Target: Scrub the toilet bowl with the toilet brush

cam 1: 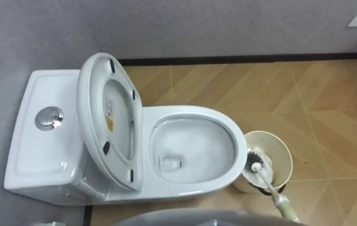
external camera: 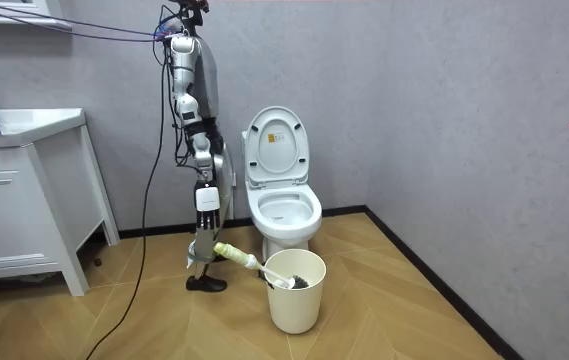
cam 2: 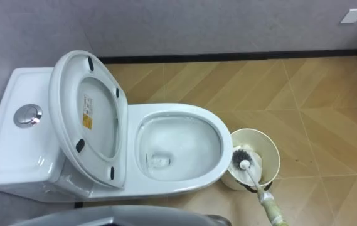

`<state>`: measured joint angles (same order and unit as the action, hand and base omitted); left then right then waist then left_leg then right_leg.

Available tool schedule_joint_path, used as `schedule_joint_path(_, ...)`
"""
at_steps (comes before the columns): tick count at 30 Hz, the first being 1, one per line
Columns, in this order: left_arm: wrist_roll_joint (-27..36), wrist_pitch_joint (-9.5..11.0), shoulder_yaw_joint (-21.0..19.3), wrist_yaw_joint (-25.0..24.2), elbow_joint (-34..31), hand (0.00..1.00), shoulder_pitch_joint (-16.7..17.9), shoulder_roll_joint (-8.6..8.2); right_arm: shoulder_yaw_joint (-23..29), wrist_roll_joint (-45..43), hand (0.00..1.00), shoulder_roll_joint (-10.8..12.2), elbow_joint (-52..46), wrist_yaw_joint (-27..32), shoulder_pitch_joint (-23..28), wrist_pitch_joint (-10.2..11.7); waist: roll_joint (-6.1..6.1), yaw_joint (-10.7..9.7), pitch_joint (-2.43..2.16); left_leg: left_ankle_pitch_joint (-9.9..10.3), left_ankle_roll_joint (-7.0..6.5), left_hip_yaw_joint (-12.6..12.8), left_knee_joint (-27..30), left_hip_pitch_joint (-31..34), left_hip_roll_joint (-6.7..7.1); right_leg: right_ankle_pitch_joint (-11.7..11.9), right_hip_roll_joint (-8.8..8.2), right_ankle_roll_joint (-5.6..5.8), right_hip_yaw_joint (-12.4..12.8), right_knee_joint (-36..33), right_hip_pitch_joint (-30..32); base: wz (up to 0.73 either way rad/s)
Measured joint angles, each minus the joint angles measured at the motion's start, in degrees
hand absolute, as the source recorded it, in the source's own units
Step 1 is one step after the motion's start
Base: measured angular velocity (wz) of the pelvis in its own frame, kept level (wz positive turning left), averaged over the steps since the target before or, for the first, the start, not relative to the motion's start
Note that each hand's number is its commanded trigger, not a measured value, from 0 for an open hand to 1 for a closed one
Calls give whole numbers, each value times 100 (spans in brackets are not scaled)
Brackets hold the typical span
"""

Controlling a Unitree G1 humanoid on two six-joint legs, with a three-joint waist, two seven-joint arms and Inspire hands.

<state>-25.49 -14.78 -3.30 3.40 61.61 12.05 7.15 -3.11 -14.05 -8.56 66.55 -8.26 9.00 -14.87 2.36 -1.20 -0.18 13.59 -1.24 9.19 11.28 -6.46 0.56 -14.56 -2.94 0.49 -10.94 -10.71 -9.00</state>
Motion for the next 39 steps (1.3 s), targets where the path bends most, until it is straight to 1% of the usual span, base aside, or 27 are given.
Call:
schedule_joint_path(10,13,4,1,1,3,0,-7,0,0,6,0,0,0,9,-4,3,-4,0,3,0,0,-1,0,3,-18,0,4,0,2,12,3,0)
schedule_joint_path(13,8,-20,1,2,22,0,-1,-1,50,104,0,1,28,100,2,0,-8,-1,4,0,0,-5,6,-1,-20,0,3,0,16,4,-3,0)
schedule_joint_path(17,9,-24,-6,7,3,0,67,-1,93,888,0,3,117,452,92,-14,-4,-16,5,0,0,-45,12,-7,8,0,-4,0,-23,16,-40,4)
schedule_joint_path(18,4,-24,-44,10,-10,0,66,-6,225,1169,0,7,175,543,140,-16,-3,-14,6,0,0,-53,13,-10,9,0,-5,0,-28,17,-48,6)
schedule_joint_path(19,0,-24,-81,10,-27,0,72,-10,252,1308,0,7,204,592,161,-16,-4,-13,6,0,0,-54,12,-9,9,-1,-5,1,-25,19,-48,0)
schedule_joint_path(21,-6,-25,-250,37,-41,0,116,-19,496,1793,0,30,246,785,269,-13,-4,-23,7,0,0,-51,7,-12,3,-4,1,1,-4,20,-41,0)
schedule_joint_path(22,-1,-24,-254,64,-41,0,128,-19,565,1948,0,35,256,852,300,-11,-6,-39,8,0,0,-52,7,-13,2,-4,0,1,-4,20,-43,0)
schedule_joint_path(24,9,-20,-266,155,-44,0,142,-20,777,2615,0,52,254,1132,402,2,-10,-72,10,0,0,-50,8,-17,-22,-4,-1,1,0,19,-40,0)
schedule_joint_path(27,8,14,-312,266,-87,0,204,-24,1083,3204,0,84,246,1394,446,36,-8,-118,11,0,0,-19,0,-24,-23,-4,6,1,24,17,-43,-5)
schedule_joint_path(29,9,73,-539,289,-235,0,316,-41,1437,3722,0,85,211,1603,402,133,-1,-178,13,0,0,12,0,-26,-11,-4,13,1,70,10,-44,-7)
schedule_joint_path(30,9,137,-640,360,-263,0,320,-40,1567,3923,0,85,145,1722,391,176,7,-184,18,0,0,11,3,-24,-3,-4,15,1,73,11,-41,-3)
schedule_joint_path(31,8,159,-662,391,-270,0,321,-39,1601,3991,0,82,74,1783,395,179,8,-186,18,0,0,10,5,-23,-3,-4,15,1,73,10,-37,0)
schedule_joint_path(33,1,235,-690,460,-275,0,334,-18,1701,4063,0,80,-151,1972,384,275,15,-182,21,1,-1,11,3,-20,-4,-4,13,1,74,28,-28,0)
schedule_joint_path(36,3,332,-877,503,-275,0,364,2,1929,4062,0,61,-730,2294,309,429,22,-180,25,0,-2,8,6,-13,3,-4,12,1,76,25,-12,0)
schedule_joint_path(37,8,393,-919,517,-283,0,387,20,2065,4051,0,52,-909,2432,241,556,24,-192,24,-1,-2,5,12,-17,5,-3,10,2,65,29,-9,3)
schedule_joint_path(38,7,448,-978,526,-346,0,437,26,2081,4032,0,10,-1083,2562,173,670,31,-192,27,-1,-2,0,13,-13,6,-2,9,2,53,33,-8,4)
schedule_joint_path(39,6,482,-1006,534,-382,0,460,27,2081,4026,0,-10,-1155,2616,138,732,34,-192,27,-1,-2,-3,14,-10,6,-2,9,2,43,38,-9,4)
